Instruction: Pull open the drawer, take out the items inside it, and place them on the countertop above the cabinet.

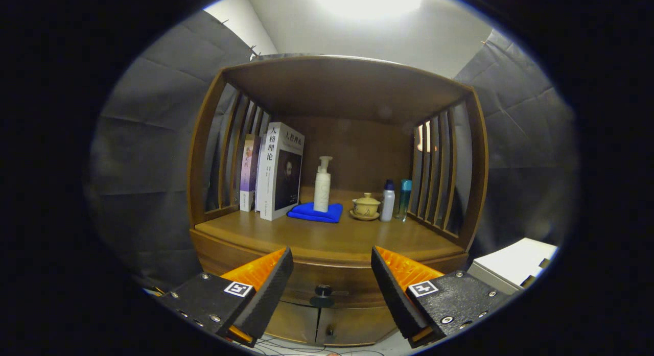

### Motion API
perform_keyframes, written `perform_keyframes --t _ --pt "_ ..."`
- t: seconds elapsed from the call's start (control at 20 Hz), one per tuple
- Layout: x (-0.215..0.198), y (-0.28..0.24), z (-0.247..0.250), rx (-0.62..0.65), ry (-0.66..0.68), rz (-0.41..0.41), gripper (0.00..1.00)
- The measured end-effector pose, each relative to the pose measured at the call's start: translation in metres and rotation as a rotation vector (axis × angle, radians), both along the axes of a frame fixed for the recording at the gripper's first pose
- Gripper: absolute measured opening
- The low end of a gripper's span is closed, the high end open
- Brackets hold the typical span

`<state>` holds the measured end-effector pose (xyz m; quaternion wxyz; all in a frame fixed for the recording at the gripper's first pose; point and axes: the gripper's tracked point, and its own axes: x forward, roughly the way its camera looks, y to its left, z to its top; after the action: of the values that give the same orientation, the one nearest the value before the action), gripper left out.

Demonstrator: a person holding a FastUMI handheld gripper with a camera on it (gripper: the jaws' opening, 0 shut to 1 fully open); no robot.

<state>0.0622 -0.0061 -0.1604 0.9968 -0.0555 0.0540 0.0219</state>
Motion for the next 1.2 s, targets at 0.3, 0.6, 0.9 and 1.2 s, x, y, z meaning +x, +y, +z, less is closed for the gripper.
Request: perform_keyframes --t 0.3,0.6,0.9,1.2 --pt "-0.002 0.000 -0.046 0.017 0.070 -0.042 0.95" --pt "0.005 0.008 -0.103 -0.007 0.177 -0.035 0.95" --pt "0.020 -0.003 -0.132 0.062 0.210 -0.067 0.89" --pt "0.045 -0.004 -0.146 0.115 0.209 -0.073 0.58"
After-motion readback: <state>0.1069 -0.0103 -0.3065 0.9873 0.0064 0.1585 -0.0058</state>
